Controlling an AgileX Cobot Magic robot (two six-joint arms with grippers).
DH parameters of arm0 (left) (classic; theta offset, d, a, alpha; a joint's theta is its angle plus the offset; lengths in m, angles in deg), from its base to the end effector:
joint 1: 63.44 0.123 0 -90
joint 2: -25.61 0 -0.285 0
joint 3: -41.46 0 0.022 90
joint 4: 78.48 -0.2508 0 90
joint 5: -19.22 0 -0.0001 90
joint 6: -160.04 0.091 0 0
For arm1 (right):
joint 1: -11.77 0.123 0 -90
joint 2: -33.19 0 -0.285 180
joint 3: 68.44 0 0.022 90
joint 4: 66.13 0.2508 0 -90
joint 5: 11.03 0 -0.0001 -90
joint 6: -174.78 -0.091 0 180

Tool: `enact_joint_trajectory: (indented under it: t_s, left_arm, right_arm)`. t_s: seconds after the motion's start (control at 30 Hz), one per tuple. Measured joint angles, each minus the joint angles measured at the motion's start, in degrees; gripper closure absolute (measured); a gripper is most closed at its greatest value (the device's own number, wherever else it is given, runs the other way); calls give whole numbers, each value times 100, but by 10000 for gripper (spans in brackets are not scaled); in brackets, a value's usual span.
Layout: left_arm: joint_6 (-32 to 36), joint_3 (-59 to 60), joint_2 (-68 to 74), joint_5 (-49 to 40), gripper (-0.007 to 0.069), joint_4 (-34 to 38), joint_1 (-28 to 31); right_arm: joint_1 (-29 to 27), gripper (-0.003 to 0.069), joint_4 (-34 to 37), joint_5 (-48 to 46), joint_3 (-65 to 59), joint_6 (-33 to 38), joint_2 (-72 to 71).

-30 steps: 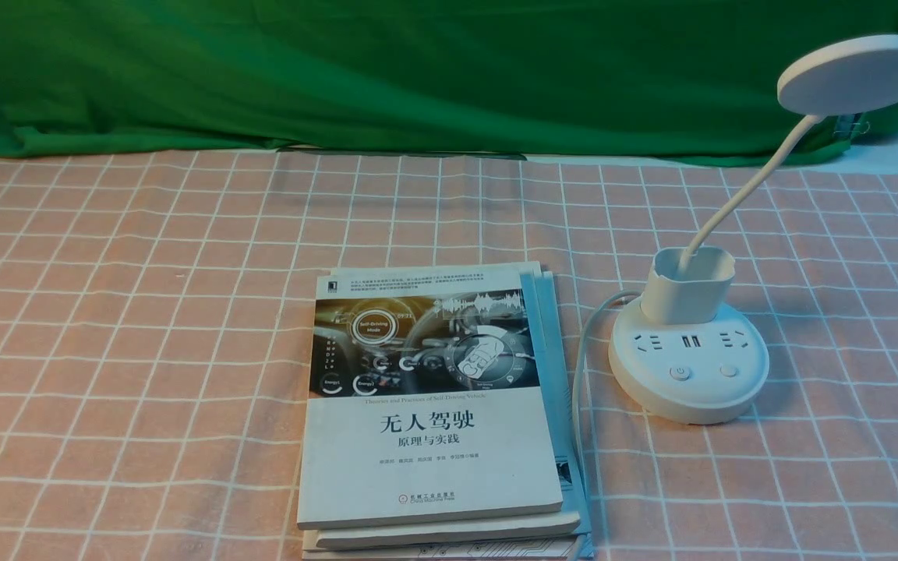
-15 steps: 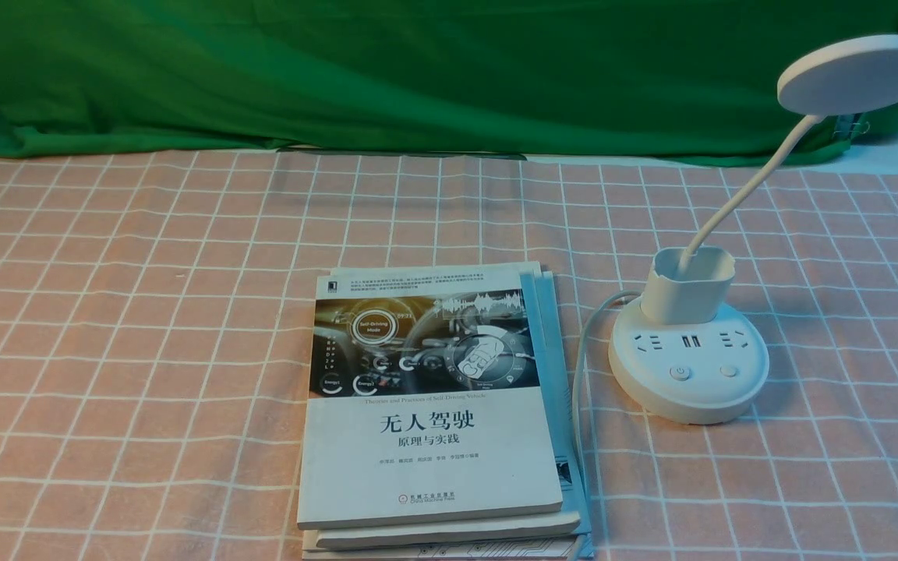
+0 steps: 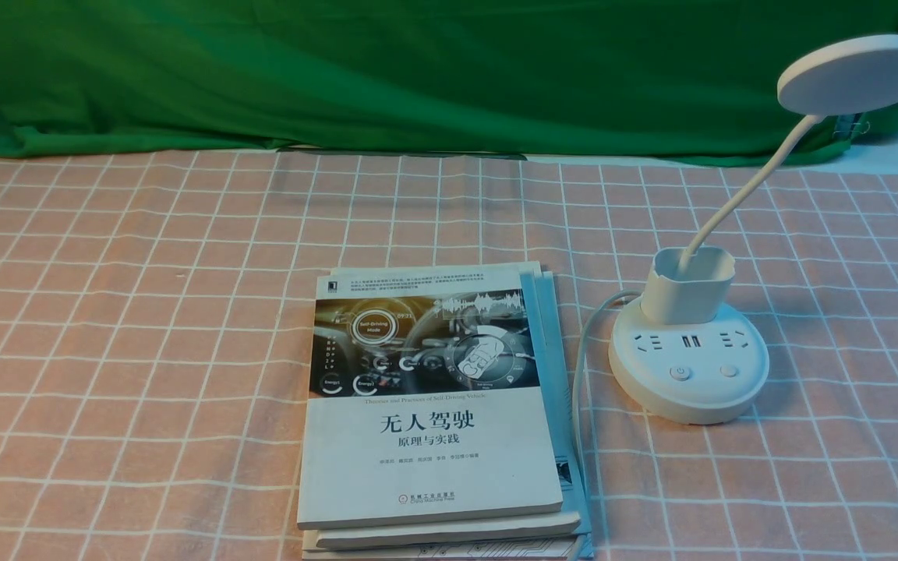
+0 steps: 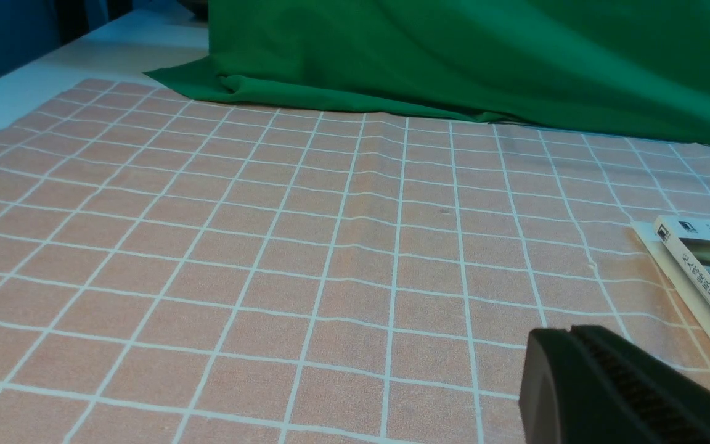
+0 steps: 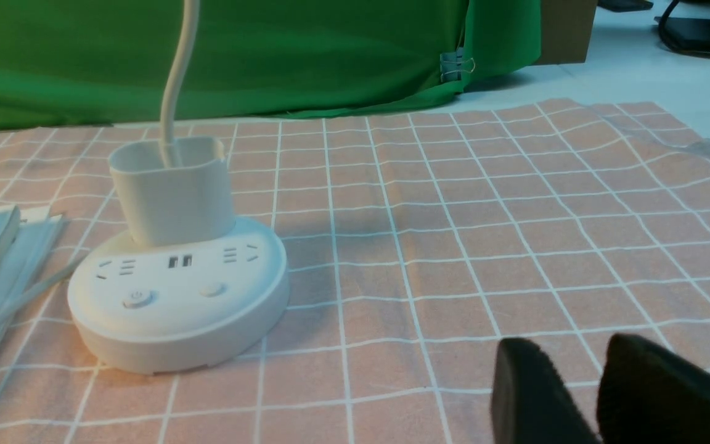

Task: Turn on the table lamp on the pink coffee tablecloth with your hand.
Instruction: 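Press the button on the base of the white desk lamp with the right gripper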

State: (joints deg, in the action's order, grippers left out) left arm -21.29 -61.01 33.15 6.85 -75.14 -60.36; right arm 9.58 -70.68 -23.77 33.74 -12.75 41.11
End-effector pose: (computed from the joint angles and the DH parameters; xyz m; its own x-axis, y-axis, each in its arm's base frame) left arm 0.0556 0.0019 0.1920 -0.1252 -0.0869 -0.9883 -0.0516 0.9954 -0.0810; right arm 0.0561 -0.0037 0.1894 -0.1435 0.0594 -0.9879 0.0633 0.9967 0.0508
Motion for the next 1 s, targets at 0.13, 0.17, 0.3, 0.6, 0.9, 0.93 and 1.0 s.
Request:
enact_joint_trajectory:
  t_s: [0.13, 0.17, 0.3, 0.6, 0.9, 0.93, 1.0]
  left_arm:
    - [0, 0, 0, 0, 603, 0, 0]
    - [0, 0, 0, 0, 603, 0, 0]
    - [0, 0, 0, 5, 603, 0, 0]
    - [0, 0, 0, 11, 603, 0, 0]
    - [0, 0, 0, 11, 603, 0, 0]
    - [0, 0, 0, 11, 603, 0, 0]
    - [0, 0, 0, 11, 603, 0, 0]
  right_arm:
    - [0, 419, 0, 0, 0, -221, 0]
    - [0, 419, 0, 0, 0, -401, 0]
    - [0, 419, 5, 6, 0, -2048, 0]
    - [0, 419, -126, 25, 0, -6456, 0]
    - [0, 419, -657, 536, 0, -5119, 0]
    - [0, 419, -663, 723, 0, -4928, 0]
    - [0, 423, -673, 1166, 0, -4650, 22]
